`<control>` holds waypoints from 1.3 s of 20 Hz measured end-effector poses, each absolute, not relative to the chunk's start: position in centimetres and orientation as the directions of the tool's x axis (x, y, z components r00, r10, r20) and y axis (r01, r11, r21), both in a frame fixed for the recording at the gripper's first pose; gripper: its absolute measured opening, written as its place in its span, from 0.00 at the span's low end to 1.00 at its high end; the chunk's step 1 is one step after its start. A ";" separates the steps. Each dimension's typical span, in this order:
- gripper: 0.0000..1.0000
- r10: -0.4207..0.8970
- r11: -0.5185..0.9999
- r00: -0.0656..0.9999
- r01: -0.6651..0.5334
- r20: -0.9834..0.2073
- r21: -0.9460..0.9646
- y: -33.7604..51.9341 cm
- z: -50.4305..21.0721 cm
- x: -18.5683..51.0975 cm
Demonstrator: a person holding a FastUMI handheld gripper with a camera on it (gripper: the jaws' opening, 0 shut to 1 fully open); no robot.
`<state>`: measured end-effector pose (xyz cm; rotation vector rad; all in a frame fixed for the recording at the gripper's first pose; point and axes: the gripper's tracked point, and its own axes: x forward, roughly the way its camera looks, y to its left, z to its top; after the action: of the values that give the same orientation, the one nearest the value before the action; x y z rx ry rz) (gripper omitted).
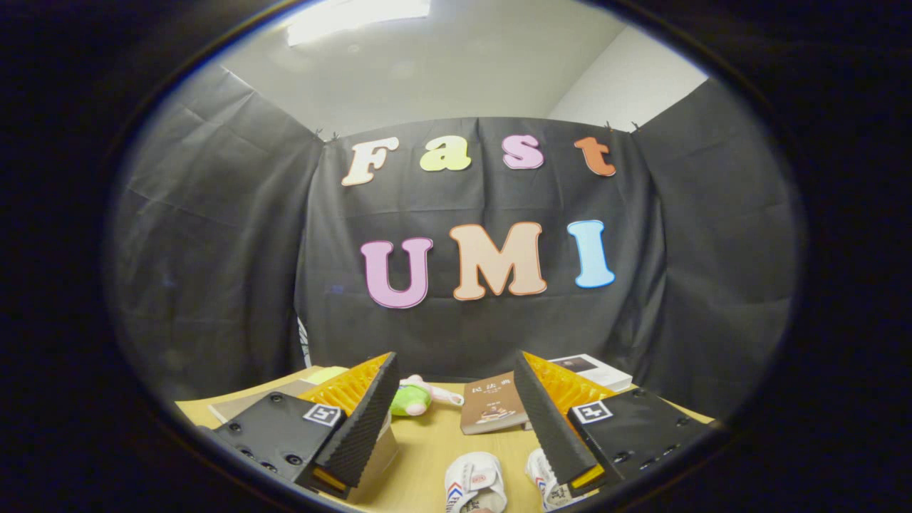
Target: Open the storage box then place both shoes into the box .Put the left shoe in first, then the right shoe, with the right side of both shoes facing outward in a uniform manner.
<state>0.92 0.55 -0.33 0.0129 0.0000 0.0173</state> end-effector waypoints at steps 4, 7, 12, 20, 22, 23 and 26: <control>1.00 0.048 0.996 0.998 -0.044 -0.044 0.079 0.8 -1.8 0.7; 1.00 0.104 0.968 0.990 -0.080 -0.092 0.239 1.8 -3.3 0.1; 1.00 0.153 0.911 0.970 -0.063 -0.191 0.407 1.8 -6.5 -0.6; 1.00 0.366 0.734 0.895 -0.109 -0.254 0.671 6.3 -10.3 -2.0; 1.00 0.420 0.665 0.869 -0.098 -0.262 0.741 7.3 -11.5 -2.6; 1.00 0.447 0.623 0.855 -0.086 -0.264 0.778 8.0 -12.1 -2.8; 1.00 0.509 0.507 0.814 -0.022 -0.279 0.861 9.4 -14.3 -3.1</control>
<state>-3.08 9.44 -14.33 0.9972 0.5499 0.3399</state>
